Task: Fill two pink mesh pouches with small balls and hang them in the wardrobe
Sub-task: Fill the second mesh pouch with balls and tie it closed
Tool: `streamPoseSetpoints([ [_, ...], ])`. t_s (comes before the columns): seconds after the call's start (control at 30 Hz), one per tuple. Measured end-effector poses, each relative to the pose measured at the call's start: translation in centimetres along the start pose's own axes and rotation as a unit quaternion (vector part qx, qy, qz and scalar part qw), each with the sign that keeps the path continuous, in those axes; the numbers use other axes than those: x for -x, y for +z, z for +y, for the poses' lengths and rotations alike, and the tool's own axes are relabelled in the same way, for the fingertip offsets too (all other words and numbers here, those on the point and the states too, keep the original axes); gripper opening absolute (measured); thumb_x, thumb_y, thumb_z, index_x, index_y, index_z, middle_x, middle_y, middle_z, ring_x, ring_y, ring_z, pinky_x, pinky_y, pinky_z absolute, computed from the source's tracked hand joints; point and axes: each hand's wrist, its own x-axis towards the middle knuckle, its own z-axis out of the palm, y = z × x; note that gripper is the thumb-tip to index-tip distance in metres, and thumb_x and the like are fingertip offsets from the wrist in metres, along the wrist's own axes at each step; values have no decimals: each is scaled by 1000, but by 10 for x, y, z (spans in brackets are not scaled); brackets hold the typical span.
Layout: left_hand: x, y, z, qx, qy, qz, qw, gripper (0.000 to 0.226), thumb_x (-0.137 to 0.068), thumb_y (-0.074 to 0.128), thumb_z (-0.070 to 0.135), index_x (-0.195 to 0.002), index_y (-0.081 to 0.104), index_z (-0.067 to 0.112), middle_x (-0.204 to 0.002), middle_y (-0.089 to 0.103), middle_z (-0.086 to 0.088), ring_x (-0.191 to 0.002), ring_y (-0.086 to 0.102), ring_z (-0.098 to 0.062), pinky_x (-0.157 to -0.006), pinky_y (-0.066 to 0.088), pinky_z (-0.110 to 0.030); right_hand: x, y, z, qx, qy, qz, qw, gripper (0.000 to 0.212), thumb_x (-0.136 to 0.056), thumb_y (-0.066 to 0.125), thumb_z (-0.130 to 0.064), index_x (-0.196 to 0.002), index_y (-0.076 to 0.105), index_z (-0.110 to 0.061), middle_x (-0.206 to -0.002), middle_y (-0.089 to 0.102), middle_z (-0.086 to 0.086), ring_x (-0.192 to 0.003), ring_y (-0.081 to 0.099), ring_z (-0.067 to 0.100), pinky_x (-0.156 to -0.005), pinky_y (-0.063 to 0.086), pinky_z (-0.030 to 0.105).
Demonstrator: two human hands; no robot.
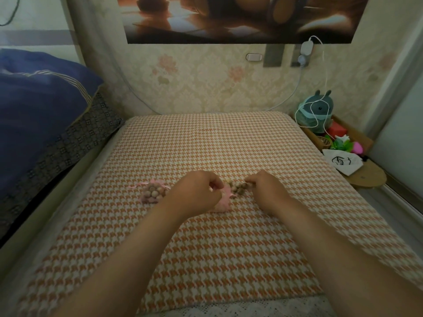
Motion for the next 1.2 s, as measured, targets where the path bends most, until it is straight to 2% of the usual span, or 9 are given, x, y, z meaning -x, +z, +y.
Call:
streamPoseSetpoints([
  [0.13, 2, 4, -1, 22, 3, 2, 1000, 26, -91, 58, 25, -115, 68, 27, -118, 64, 13, -77, 69, -14, -76, 61, -38, -1, 2, -3, -31, 18, 19, 999, 26, -99, 58, -7, -116, 77, -14, -116, 74, 9, -100, 68, 26, -88, 58, 40],
  [0.27, 3, 4, -2, 40, 1, 2, 999, 26, -91, 58, 24, -116, 67, 25, -112, 62, 14, -75, 69, -18, -72, 61, -41, 4, -11, -12, -74, 8, 59, 995, 19, -98, 61, -18, -94, 78, -13, -87, 75, 4, -80, 69, 21, -76, 61, 42],
  [0.37, 2, 4, -5, 54, 0, 10, 998, 27, -91, 58, 22, -116, 67, 24, -112, 63, 14, -75, 66, -9, -67, 58, -30, 16, -32, -34, -187, -39, 85, 978, 11, -94, 68, -35, -98, 75, -27, -91, 71, -15, -82, 65, 0, -77, 56, 28],
  [0.43, 1, 4, -6, 58, 3, 9, 998, 26, -91, 58, 23, -115, 67, 25, -111, 65, 14, -76, 63, -3, -65, 52, -22, 26, -43, -51, -234, -85, 85, 965, 6, -91, 72, -39, -92, 74, -33, -90, 69, -19, -74, 61, -7, -71, 49, 21],
  [0.6, 2, 3, -8, 95, 6, 3, 995, 16, -92, 58, 24, -104, 66, 29, -103, 68, 13, -71, 66, -13, -60, 52, -26, 39, -45, -66, -147, -158, 57, 975, 12, -87, 74, -47, -92, 72, -37, -99, 61, -20, -77, 55, -1, -72, 48, 25],
  [0.73, 1, 5, -11, 108, 8, -6, 994, 25, -92, 57, 20, -114, 68, 25, -106, 68, 12, -67, 58, -1, -59, 43, -17, 40, -41, -62, -118, -165, 41, 978, 19, -88, 72, -50, -102, 76, -37, -98, 59, -19, -79, 52, -4, -74, 47, 26],
  [0.87, -1, 9, -15, 114, 4, -4, 993, 30, -91, 58, 22, -119, 68, 25, -109, 69, 11, -76, 57, 3, -66, 42, -17, 40, -42, -61, -114, -161, 32, 980, 20, -88, 72, -49, -104, 77, -37, -99, 62, -20, -79, 52, -6, -75, 46, 24],
  [1.0, -4, 12, -17, 118, 8, 2, 993, 26, -91, 59, 21, -114, 70, 25, -106, 68, 12, -77, 58, 3, -64, 41, -16, 40, -44, -62, -112, -146, 9, 983, 13, -94, 67, -43, -93, 78, -35, -89, 68, -19, -75, 58, -1, -75, 55, 33],
  [1.2, -14, 10, -22, 185, 9, 58, 981, 15, -94, 60, 30, -106, 68, 35, -96, 71, 11, -82, 68, -10, -76, 57, -33, 32, -42, -62, -87, -121, -11, 989, 30, -95, 60, -40, -80, 78, -22, -76, 74, -1, -71, 69, 20, -70, 59, 49],
])
